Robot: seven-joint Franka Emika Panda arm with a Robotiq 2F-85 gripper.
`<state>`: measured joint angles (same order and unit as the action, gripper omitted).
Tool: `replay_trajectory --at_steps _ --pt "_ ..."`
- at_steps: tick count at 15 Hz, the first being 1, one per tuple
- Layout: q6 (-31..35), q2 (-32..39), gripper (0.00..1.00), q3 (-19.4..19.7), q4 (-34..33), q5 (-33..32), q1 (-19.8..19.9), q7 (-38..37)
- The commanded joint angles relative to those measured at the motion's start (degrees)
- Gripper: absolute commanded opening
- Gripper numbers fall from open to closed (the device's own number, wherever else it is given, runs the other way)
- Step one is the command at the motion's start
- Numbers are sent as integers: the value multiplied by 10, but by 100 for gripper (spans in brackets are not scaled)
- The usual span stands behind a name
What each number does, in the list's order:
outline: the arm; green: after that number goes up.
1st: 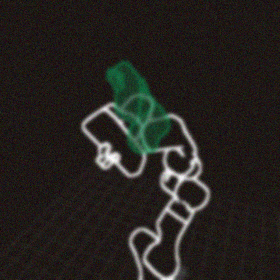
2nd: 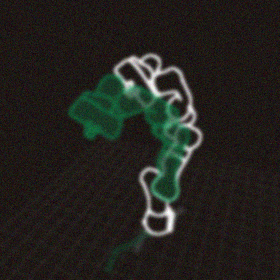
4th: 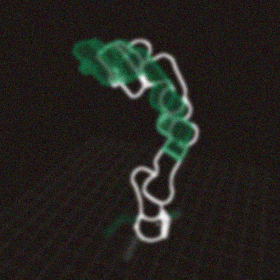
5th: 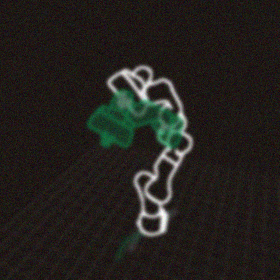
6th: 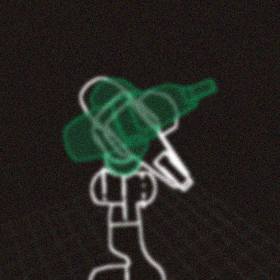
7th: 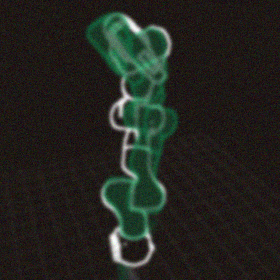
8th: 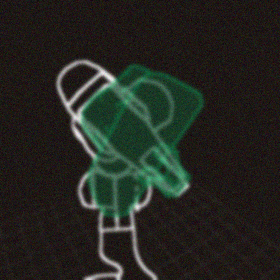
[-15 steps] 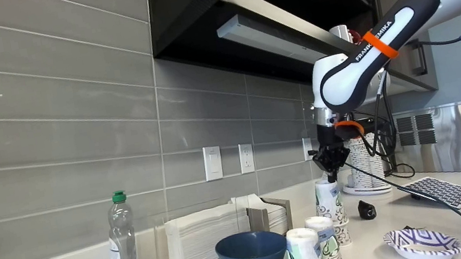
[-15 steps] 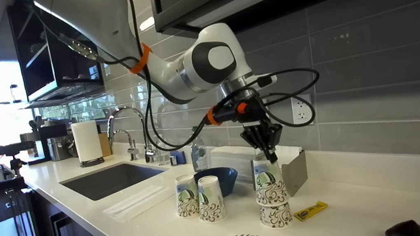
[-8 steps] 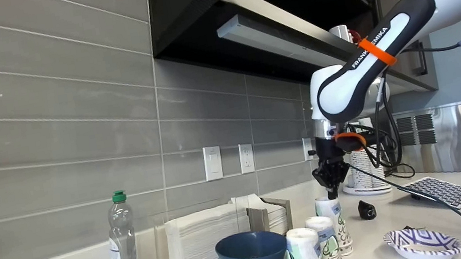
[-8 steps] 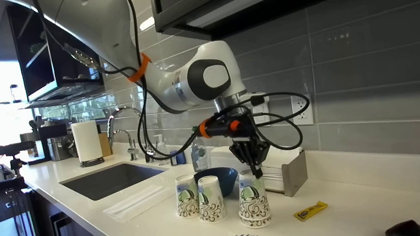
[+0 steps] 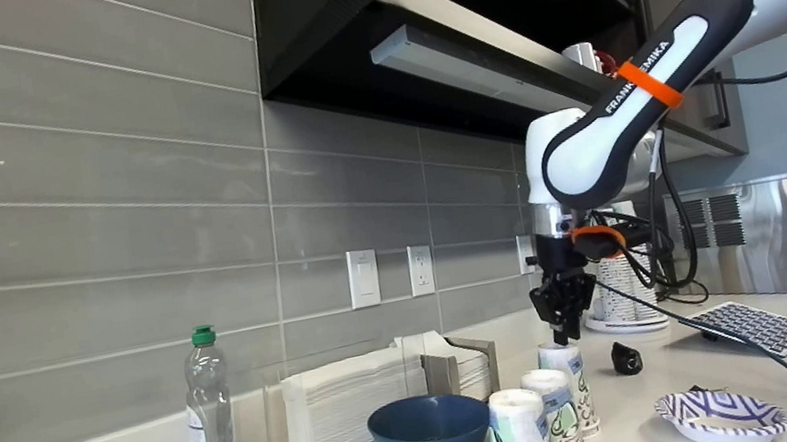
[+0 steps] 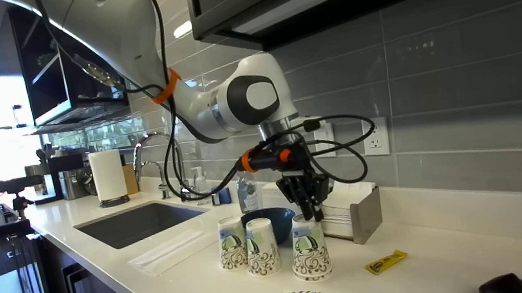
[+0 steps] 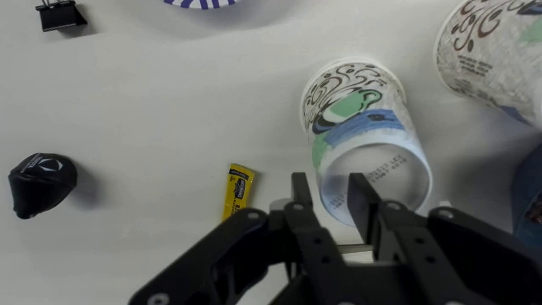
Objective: Put the second right cup on the first right cup, then put the second left cup on the first left cup
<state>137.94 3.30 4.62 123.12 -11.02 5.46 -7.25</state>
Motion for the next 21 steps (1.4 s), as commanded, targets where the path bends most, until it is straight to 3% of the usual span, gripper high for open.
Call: replay_trajectory --at_steps 1,7,13,21 --pt "-5 -56 63 0 39 -38 -11 -46" --pt "-40 -126 99 -23 85 33 -24 -81" --pt "-18 -123 100 -44 106 72 -38 -80" --pt "28 -72 100 -41 105 80 -34 -78"
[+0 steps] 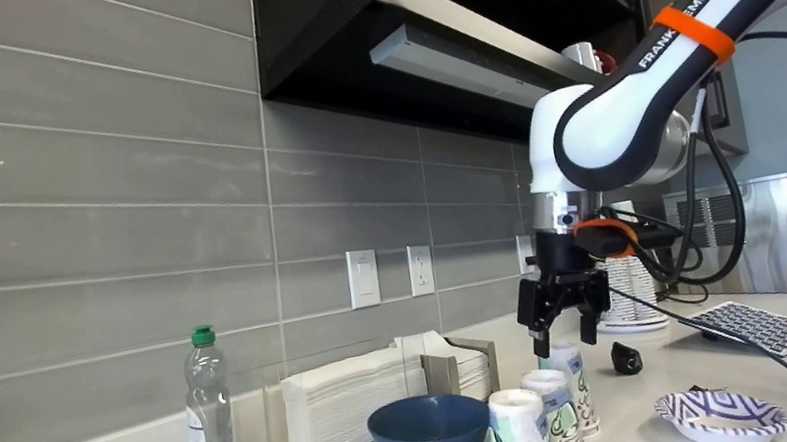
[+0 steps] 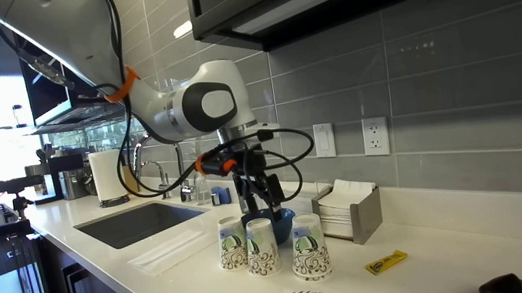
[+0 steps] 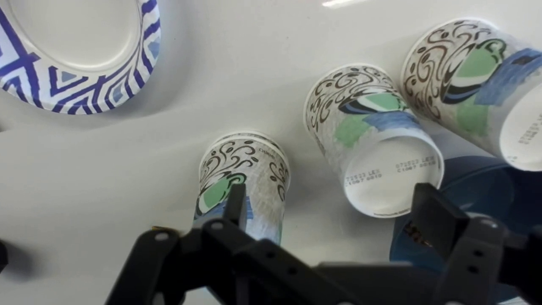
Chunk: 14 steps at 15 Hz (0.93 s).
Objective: Put the second right cup on the first right cup, then put the second left cup on the first left cup
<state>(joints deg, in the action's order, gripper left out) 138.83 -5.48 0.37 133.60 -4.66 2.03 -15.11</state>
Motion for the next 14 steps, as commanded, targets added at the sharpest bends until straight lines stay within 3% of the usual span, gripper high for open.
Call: replay_trajectory --at_steps 1,5,6,8,14 --pt "20 20 100 1 -1 16 -1 -1" --pt "23 31 97 3 0 15 0 -3" --pt "25 32 74 4 1 16 0 -3" --pt "26 34 70 5 1 14 0 -4" --pt "36 34 27 5 0 17 -2 4"
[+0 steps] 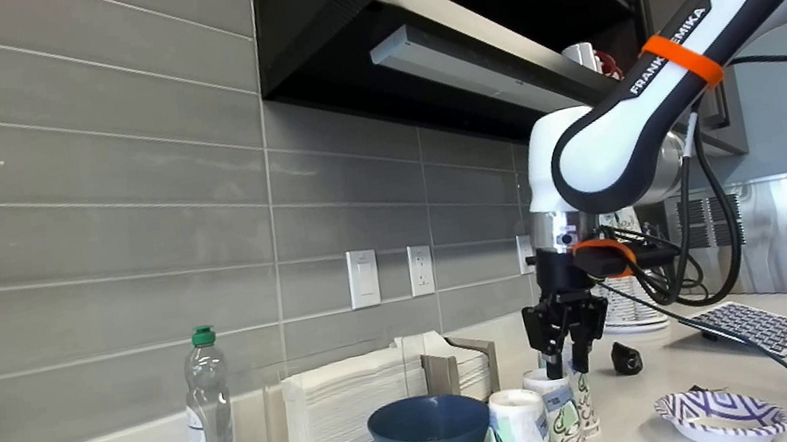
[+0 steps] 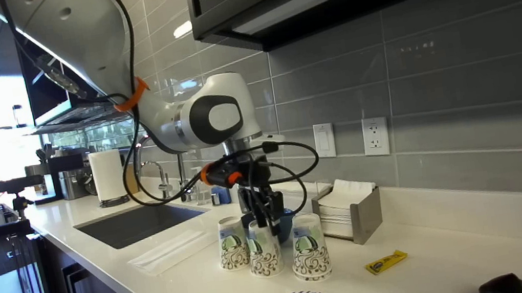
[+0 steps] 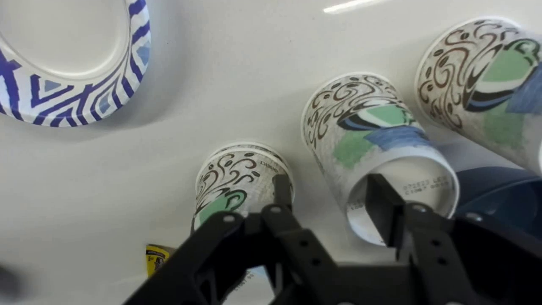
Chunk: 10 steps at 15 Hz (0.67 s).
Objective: Put the second right cup on the first right cup, then put the second left cup on the first left cup
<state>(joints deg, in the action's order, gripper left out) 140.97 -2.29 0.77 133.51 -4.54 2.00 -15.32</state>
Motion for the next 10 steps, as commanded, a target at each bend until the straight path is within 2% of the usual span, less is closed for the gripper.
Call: replay_trajectory --at_steps 1,4,10 --pt "15 2 19 0 0 16 -3 9" --pt "17 0 1 -1 0 17 -4 12" --pt "3 -25 1 -2 6 -4 -4 4"
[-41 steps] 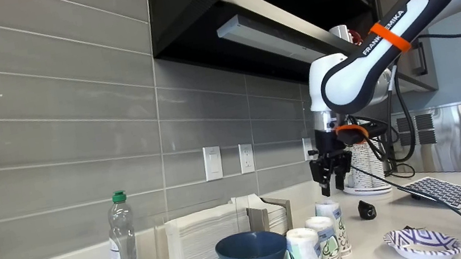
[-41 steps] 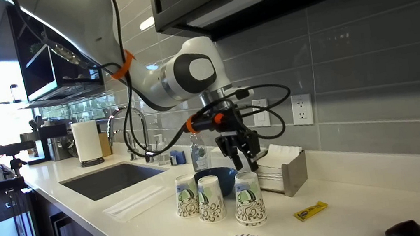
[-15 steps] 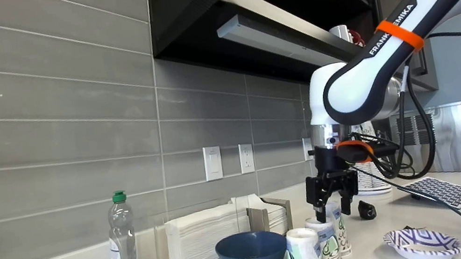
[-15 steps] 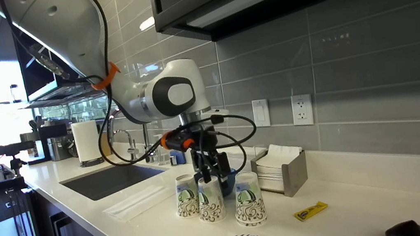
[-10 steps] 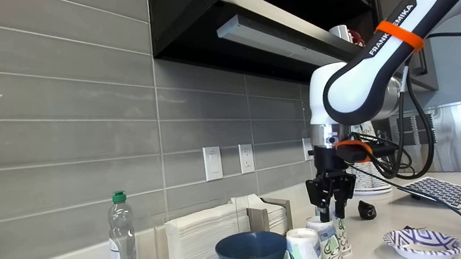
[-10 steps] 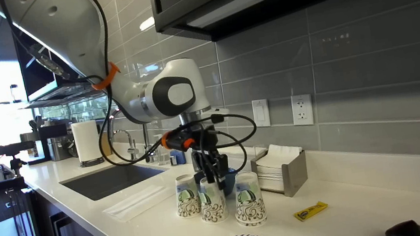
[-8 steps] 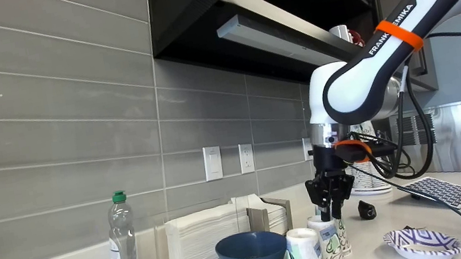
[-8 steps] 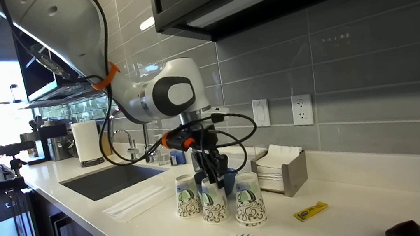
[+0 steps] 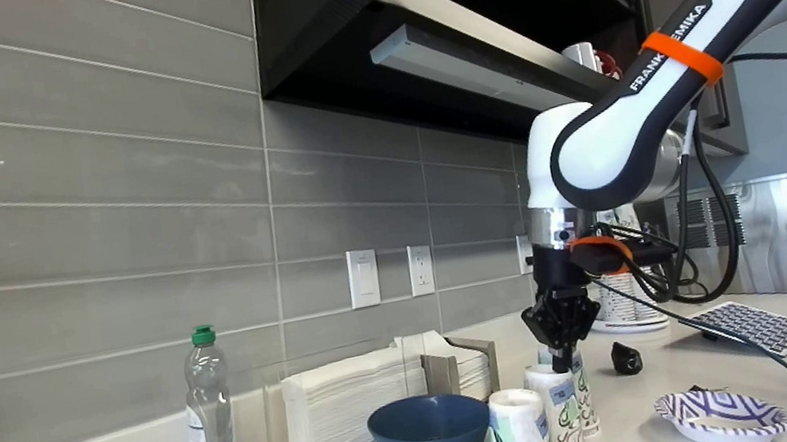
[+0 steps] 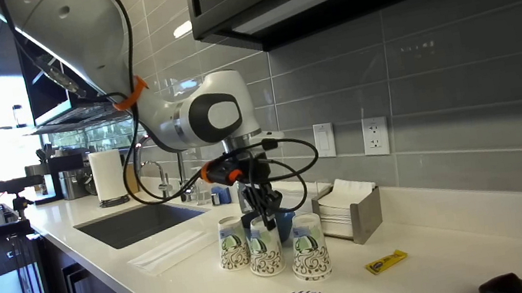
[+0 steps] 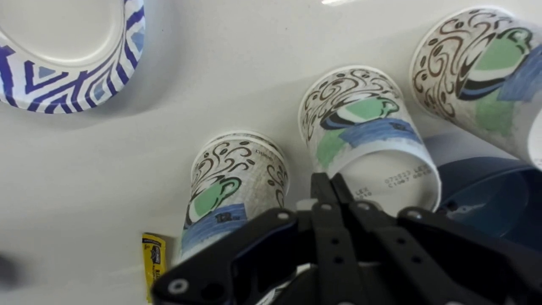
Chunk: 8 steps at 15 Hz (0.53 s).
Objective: Put the second right cup on the first right cup, then put the second left cup on the first left cup
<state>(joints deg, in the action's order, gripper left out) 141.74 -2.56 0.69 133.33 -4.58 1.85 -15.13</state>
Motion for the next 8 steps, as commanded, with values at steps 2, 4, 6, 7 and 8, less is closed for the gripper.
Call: replay_trajectory --at_steps 2,4,6,7,8 --pt "-14 -39 1 -4 10 -21 -1 -8" --pt "-27 -57 1 -8 11 -48 1 -21" --pt "-42 -80 1 -16 11 -79 3 -33" --pt "-54 -92 1 -22 9 -101 4 -43" --pt "-63 -103 1 -28 7 -114 4 -45"
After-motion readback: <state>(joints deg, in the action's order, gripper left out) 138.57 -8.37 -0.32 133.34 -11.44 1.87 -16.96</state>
